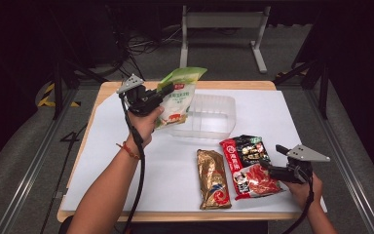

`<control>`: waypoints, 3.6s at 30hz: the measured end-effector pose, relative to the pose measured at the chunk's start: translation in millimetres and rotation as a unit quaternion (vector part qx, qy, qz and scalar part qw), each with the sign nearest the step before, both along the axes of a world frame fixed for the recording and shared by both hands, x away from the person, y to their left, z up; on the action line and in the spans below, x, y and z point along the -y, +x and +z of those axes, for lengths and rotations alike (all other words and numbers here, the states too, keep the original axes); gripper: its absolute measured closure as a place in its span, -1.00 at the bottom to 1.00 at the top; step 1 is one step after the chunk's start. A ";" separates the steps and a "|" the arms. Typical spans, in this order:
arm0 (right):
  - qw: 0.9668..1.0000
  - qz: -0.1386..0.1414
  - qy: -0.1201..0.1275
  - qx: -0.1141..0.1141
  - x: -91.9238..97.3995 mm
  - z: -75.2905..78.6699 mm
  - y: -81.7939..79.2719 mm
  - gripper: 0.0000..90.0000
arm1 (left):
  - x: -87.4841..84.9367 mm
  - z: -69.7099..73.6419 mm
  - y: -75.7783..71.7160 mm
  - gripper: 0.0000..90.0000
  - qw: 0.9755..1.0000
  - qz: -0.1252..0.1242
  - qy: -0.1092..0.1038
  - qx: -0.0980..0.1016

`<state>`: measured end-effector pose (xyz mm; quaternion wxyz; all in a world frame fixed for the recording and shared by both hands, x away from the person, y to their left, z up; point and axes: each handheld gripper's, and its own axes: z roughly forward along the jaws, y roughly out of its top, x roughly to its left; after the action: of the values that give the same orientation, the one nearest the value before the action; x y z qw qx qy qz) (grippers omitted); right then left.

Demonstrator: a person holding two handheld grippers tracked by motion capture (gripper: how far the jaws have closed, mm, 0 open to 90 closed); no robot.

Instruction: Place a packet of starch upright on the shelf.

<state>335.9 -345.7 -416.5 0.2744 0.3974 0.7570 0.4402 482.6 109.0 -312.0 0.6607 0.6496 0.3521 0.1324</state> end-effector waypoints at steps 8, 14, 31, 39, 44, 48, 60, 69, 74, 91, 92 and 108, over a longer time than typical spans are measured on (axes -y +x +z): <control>1.000 0.000 -0.001 -0.001 0.1 -0.6 0.1 -0.58 | 19.0 0.8 20.1 1.00 1.000 0.024 -0.001 -0.004; 1.000 0.000 -0.002 -0.002 1.1 -1.2 -0.6 -0.58 | 34.0 -6.6 34.4 1.00 0.999 0.042 -0.009 -0.019; 1.000 0.000 -0.005 -0.005 1.5 -2.6 -0.8 -0.58 | 50.8 -22.6 58.1 0.99 0.995 0.091 -0.036 -0.032; 1.000 0.000 -0.007 -0.005 1.3 -3.1 -0.8 -0.58 | 49.2 -39.0 60.7 0.97 0.996 0.073 -0.039 -0.044; 1.000 0.000 -0.008 -0.006 0.8 -3.3 -0.6 -0.58 | 45.7 -45.3 58.9 0.82 0.998 0.044 -0.022 -0.045; 1.000 0.000 -0.009 -0.006 0.6 -3.5 -0.6 -0.58 | 37.7 -43.0 55.1 0.77 0.999 0.020 -0.008 -0.039; 1.000 0.003 -0.012 -0.010 -1.8 -4.3 -0.2 -0.58 | 19.0 -45.2 38.4 0.60 0.990 -0.066 0.122 -0.015; 1.000 0.005 -0.017 -0.015 -3.3 -5.7 0.6 -0.58 | 9.0 -62.9 32.9 0.59 0.976 -0.090 0.199 -0.016; 1.000 0.005 -0.019 -0.016 -3.8 -6.3 1.0 -0.58 | 14.4 -67.7 30.9 0.61 0.966 -0.100 0.240 -0.013; 1.000 0.004 -0.019 -0.017 -3.2 -6.5 0.9 -0.58 | 5.1 -81.2 9.1 0.50 0.960 -0.109 0.259 0.008; 1.000 0.004 -0.020 -0.017 -3.1 -6.6 0.9 -0.58 | 4.0 -79.9 6.6 0.41 0.959 -0.111 0.262 0.012; 1.000 0.001 -0.023 -0.015 -3.6 -6.0 0.4 -0.58 | -1.7 -73.6 -47.6 -0.61 0.947 -0.158 0.278 0.004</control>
<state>336.3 -342.1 -422.5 0.2715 0.3968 0.7712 0.4172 435.0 110.6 -385.6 0.4680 0.8543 0.1910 0.1214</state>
